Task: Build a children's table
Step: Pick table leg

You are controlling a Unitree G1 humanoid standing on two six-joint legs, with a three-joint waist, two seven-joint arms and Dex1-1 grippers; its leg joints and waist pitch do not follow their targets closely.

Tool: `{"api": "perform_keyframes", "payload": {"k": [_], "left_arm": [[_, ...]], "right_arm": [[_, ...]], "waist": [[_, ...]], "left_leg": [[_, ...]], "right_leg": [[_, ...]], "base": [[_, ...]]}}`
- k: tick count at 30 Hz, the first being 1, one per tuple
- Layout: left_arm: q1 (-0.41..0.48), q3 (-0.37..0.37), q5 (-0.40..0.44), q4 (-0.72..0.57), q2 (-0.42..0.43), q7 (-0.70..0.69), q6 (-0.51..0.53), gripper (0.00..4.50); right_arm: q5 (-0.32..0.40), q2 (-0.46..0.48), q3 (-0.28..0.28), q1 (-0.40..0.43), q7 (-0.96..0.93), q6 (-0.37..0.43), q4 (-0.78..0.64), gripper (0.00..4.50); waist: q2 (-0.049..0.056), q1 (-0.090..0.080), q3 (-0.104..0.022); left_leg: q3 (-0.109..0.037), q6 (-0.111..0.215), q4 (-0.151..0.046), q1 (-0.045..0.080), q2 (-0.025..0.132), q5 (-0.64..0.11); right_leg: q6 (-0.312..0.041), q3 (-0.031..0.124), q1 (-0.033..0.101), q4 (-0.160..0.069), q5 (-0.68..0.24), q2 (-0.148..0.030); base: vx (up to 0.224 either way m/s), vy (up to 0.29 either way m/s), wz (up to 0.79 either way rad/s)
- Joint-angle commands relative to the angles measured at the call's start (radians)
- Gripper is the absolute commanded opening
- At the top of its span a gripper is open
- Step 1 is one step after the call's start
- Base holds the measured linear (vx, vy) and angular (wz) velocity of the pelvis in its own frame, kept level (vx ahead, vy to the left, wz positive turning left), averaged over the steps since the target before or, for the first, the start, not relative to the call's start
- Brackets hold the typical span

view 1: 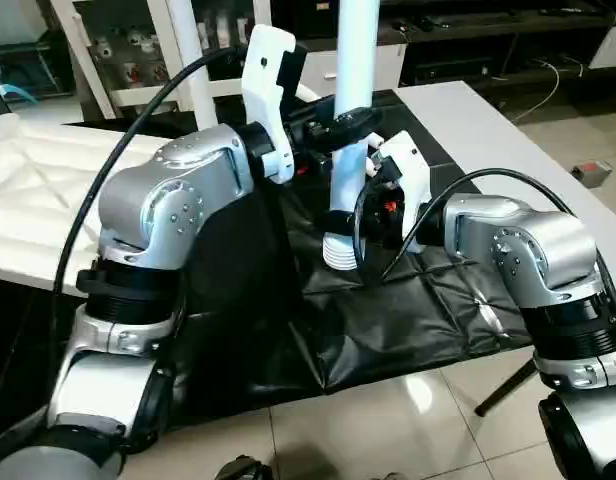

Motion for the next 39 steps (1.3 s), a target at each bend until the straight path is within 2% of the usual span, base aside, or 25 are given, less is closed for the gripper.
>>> {"api": "perform_keyframes", "payload": {"k": [1,8,12,13,16,18,20,21,22,23,24,25,26,27,28,29,30,31,33,34,35,36,37,38,39], "left_arm": [[0.06,-0.013,0.018,-0.014,0.013,-0.012,0.015,2.78],[0.143,0.021,0.036,-0.045,0.035,0.013,-0.019,3.24],[0.193,0.05,0.111,-0.054,0.058,0.078,-0.099,3.35],[0.239,0.079,0.204,-0.045,0.048,0.179,-0.225,3.35],[0.284,0.097,0.271,-0.052,0.038,0.273,-0.279,3.35],[0.359,0.14,0.311,-0.084,-0.013,0.383,-0.345,3.35],[0.432,0.139,0.351,-0.115,-0.038,0.44,-0.39,3.35],[0.446,0.136,0.357,-0.121,-0.042,0.447,-0.399,3.35],[0.527,0.099,0.423,-0.141,-0.053,0.496,-0.444,3.35],[0.558,0.086,0.438,-0.145,-0.061,0.505,-0.455,3.35],[0.579,0.079,0.452,-0.142,-0.069,0.514,-0.473,3.35],[0.589,0.076,0.458,-0.135,-0.078,0.52,-0.486,3.35],[0.592,0.074,0.461,-0.13,-0.083,0.522,-0.491,3.35],[0.596,0.072,0.464,-0.123,-0.088,0.524,-0.497,3.35],[0.598,0.071,0.468,-0.116,-0.094,0.526,-0.503,3.35],[0.598,0.07,0.471,-0.107,-0.101,0.526,-0.515,3.35],[0.594,0.067,0.472,-0.094,-0.103,0.521,-0.524,3.35],[0.59,0.065,0.478,-0.08,-0.107,0.519,-0.541,3.35],[0.588,0.065,0.479,-0.074,-0.108,0.519,-0.549,3.35],[0.585,0.068,0.48,-0.06,-0.115,0.522,-0.56,3.35],[0.583,0.066,0.483,-0.052,-0.117,0.524,-0.567,3.35],[0.581,0.065,0.486,-0.047,-0.119,0.526,-0.573,3.35],[0.58,0.064,0.489,-0.044,-0.119,0.527,-0.576,3.35],[0.577,0.057,0.501,-0.037,-0.124,0.536,-0.589,3.35],[0.577,0.057,0.502,-0.037,-0.124,0.536,-0.59,3.35]], "right_arm": [[-0.012,-0.007,-0.047,0.016,-0.029,-0.028,0.007,1.91],[-0.039,-0.039,-0.147,0.073,-0.099,-0.071,0.044,1.88],[-0.099,-0.041,-0.207,0.108,-0.21,-0.178,0.072,1.88],[-0.167,-0.029,-0.209,0.17,-0.281,-0.299,0.017,1.88],[-0.237,-0.025,-0.19,0.221,-0.336,-0.398,-0.042,1.88],[-0.264,0.023,-0.205,0.287,-0.422,-0.404,-0.132,1.88],[-0.287,0.062,-0.195,0.355,-0.473,-0.425,-0.196,1.88],[-0.288,0.073,-0.196,0.367,-0.482,-0.428,-0.206,1.88],[-0.254,0.153,-0.219,0.443,-0.519,-0.445,-0.249,1.88],[-0.261,0.164,-0.209,0.474,-0.527,-0.461,-0.255,1.88],[-0.277,0.168,-0.193,0.497,-0.535,-0.488,-0.256,1.88],[-0.282,0.174,-0.19,0.511,-0.54,-0.517,-0.253,1.88],[-0.28,0.181,-0.196,0.517,-0.546,-0.524,-0.252,1.88],[-0.278,0.191,-0.203,0.525,-0.554,-0.533,-0.25,1.88],[-0.271,0.206,-0.215,0.532,-0.565,-0.539,-0.252,1.88],[-0.268,0.218,-0.224,0.54,-0.575,-0.538,-0.253,1.88],[-0.276,0.225,-0.222,0.549,-0.585,-0.542,-0.254,1.88],[-0.281,0.235,-0.218,0.559,-0.59,-0.542,-0.262,1.88],[-0.281,0.239,-0.217,0.562,-0.591,-0.541,-0.266,1.88],[-0.285,0.248,-0.205,0.571,-0.587,-0.542,-0.285,1.88],[-0.288,0.243,-0.197,0.575,-0.585,-0.541,-0.292,1.88],[-0.291,0.24,-0.191,0.577,-0.584,-0.54,-0.296,1.88],[-0.29,0.239,-0.192,0.577,-0.584,-0.541,-0.295,1.88],[-0.289,0.233,-0.195,0.571,-0.578,-0.545,-0.281,1.88],[-0.289,0.232,-0.195,0.57,-0.577,-0.545,-0.28,1.88]], "waist": [[-0.025,0.0,-0.08],[-0.019,0.003,-0.08],[-0.017,0.0,-0.078],[-0.021,0.0,-0.077],[-0.025,-0.002,-0.082],[-0.025,-0.006,-0.078],[-0.028,0.003,-0.082],[-0.033,0.013,-0.08],[-0.031,0.027,-0.078],[-0.03,0.032,-0.08],[-0.016,0.036,-0.079],[-0.011,0.036,-0.08],[-0.004,0.034,-0.084],[0.021,0.015,-0.091],[0.055,-0.024,-0.094],[0.075,-0.037,-0.089],[0.065,-0.037,-0.082],[0.057,-0.029,-0.076],[0.038,-0.03,-0.077],[-0.028,0.011,-0.068],[-0.029,0.005,-0.074],[-0.024,-0.035,-0.056],[-0.027,-0.039,-0.053],[-0.062,-0.043,-0.055],[-0.023,-0.041,-0.055]], "left_leg": [[-0.003,-0.004,-0.066,0.023,0.026,-0.079],[-0.005,-0.024,-0.07,0.027,0.029,-0.108],[-0.004,-0.037,-0.071,0.025,0.027,-0.11],[-0.005,-0.038,-0.071,0.023,0.027,-0.113],[-0.006,-0.023,-0.069,0.019,0.026,-0.082],[-0.003,-0.007,-0.068,0.016,0.023,-0.09],[0.005,0.069,-0.055,0.008,0.015,-0.103],[0.0,0.132,-0.036,-0.009,0.016,-0.091],[-0.022,0.178,0.0,-0.019,0.023,-0.093],[-0.031,0.196,0.019,-0.026,0.026,-0.085],[-0.055,0.213,0.049,-0.041,0.035,-0.087],[-0.07,0.222,0.036,-0.043,0.043,-0.077],[-0.067,0.241,0.014,-0.032,0.039,-0.066],[-0.04,0.32,-0.037,0.026,0.021,-0.031],[-0.05,0.449,-0.072,0.078,0.006,0.07],[-0.042,0.49,-0.093,0.077,0.011,0.112],[-0.039,0.516,-0.112,0.057,0.039,0.159],[-0.042,0.521,-0.12,0.048,0.071,0.121],[-0.037,0.458,-0.133,0.057,0.071,-0.007],[-0.037,0.163,0.079,-0.003,-0.012,-0.308],[-0.102,0.084,0.216,-0.06,-0.06,-0.298],[-0.162,-0.035,0.268,-0.134,-0.085,-0.219],[-0.153,-0.086,0.242,-0.103,-0.08,-0.254],[-0.14,-0.074,0.221,-0.078,-0.08,-0.252],[-0.129,-0.008,0.136,-0.039,-0.06,-0.184]], "right_leg": [[-0.222,0.021,0.049,-0.062,-0.092,-0.043],[-0.21,0.019,0.044,-0.065,-0.112,-0.043],[-0.192,0.019,0.045,-0.066,-0.104,-0.041],[-0.179,0.018,0.047,-0.069,-0.107,-0.041],[-0.161,0.018,0.052,-0.063,-0.066,-0.041],[-0.161,0.021,0.051,-0.069,-0.079,-0.042],[-0.164,0.04,0.059,-0.082,-0.137,-0.077],[-0.154,0.066,0.071,-0.102,-0.17,-0.119],[-0.144,0.101,0.076,-0.129,-0.259,-0.183],[-0.143,0.119,0.077,-0.135,-0.287,-0.204],[-0.152,0.143,0.076,-0.151,-0.354,-0.243],[-0.176,0.122,0.072,-0.146,-0.39,-0.225],[-0.179,0.1,0.062,-0.136,-0.383,-0.191],[-0.162,0.037,0.017,-0.096,-0.302,-0.08],[-0.11,-0.047,-0.028,-0.003,-0.235,0.027],[-0.077,-0.08,-0.045,0.067,-0.227,0.05],[-0.002,-0.102,-0.058,0.139,-0.206,0.039],[0.043,-0.104,-0.055,0.153,-0.186,0.01],[0.051,-0.09,-0.039,0.129,-0.167,-0.012],[0.073,0.12,-0.017,-0.108,-0.317,-0.303],[0.089,0.194,-0.002,-0.134,-0.387,-0.33],[0.131,0.084,0.062,-0.103,-0.514,-0.285],[0.059,0.069,0.06,-0.11,-0.604,-0.245],[0.001,0.04,0.07,-0.116,-0.632,-0.225],[-0.111,0.019,0.072,-0.127,-0.629,-0.197]], "base": [[0.0,0.0,0.0],[0.0,0.0,0.0],[0.0,0.0,0.0],[0.0,0.0,0.0],[0.0,0.0,0.0],[0.0,0.0,0.0],[0.0,0.0,0.0],[0.0,0.0,0.0],[0.02,0.059,0.03],[0.02,0.059,0.03],[0.023,0.122,0.02],[0.002,0.198,0.05],[0.002,0.198,0.05],[-0.033,0.22,0.12],[-0.046,0.23,0.12],[-0.046,0.23,0.12],[-0.054,0.224,0.08],[-0.086,0.179,-0.01],[-0.099,0.157,-0.06],[-0.101,0.163,-0.01],[-0.101,0.163,-0.01],[-0.09,0.222,-0.26],[-0.111,0.256,-0.4],[-0.111,0.256,-0.4],[-0.126,0.302,-0.08]]}}
